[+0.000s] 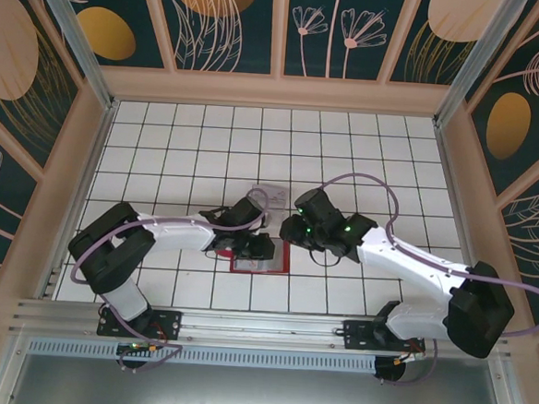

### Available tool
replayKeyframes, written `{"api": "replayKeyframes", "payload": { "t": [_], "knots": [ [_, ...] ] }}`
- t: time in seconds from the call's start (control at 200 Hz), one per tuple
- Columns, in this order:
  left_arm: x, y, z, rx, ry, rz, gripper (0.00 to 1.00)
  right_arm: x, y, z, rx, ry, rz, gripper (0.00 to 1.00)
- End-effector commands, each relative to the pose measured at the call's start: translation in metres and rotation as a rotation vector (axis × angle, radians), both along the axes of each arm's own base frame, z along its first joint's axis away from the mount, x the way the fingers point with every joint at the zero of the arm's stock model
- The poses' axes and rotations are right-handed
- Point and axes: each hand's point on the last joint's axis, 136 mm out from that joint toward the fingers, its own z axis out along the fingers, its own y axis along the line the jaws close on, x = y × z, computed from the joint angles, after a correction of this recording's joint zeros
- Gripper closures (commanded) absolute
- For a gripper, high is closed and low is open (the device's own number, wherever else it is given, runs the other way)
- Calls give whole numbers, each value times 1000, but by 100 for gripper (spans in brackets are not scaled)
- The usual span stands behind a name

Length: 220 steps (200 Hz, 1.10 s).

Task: Take the credit cards out of the card holder

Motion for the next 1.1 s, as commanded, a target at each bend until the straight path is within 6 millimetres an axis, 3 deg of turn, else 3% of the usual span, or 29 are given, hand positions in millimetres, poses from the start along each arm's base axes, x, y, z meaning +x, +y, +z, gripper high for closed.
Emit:
{"api": "replayKeyframes", "payload": {
  "t": [0.0, 0.38, 0.51, 0.706, 0.921, 1.096],
  "knots": [
    [1, -20, 7, -39, 1, -23, 81, 0, -15, -7, -36, 0, -45, 66],
    [13, -20, 24, -38, -70, 5, 80, -1, -3, -5, 10, 13, -3, 66],
    [22, 1, 33, -28, -102, 62, 81, -4, 7, -4, 54, 26, 26, 66],
    [30, 50, 35, 2, -118, 153, 81, -10, 31, -10, 116, 74, 109, 66],
    [19, 86, 19, 85, -107, 184, 80, -19, 64, -28, 178, 152, 200, 66],
    [8, 98, 9, 120, -92, 185, 79, -26, 83, -46, 233, 199, 264, 67]
  ]
}}
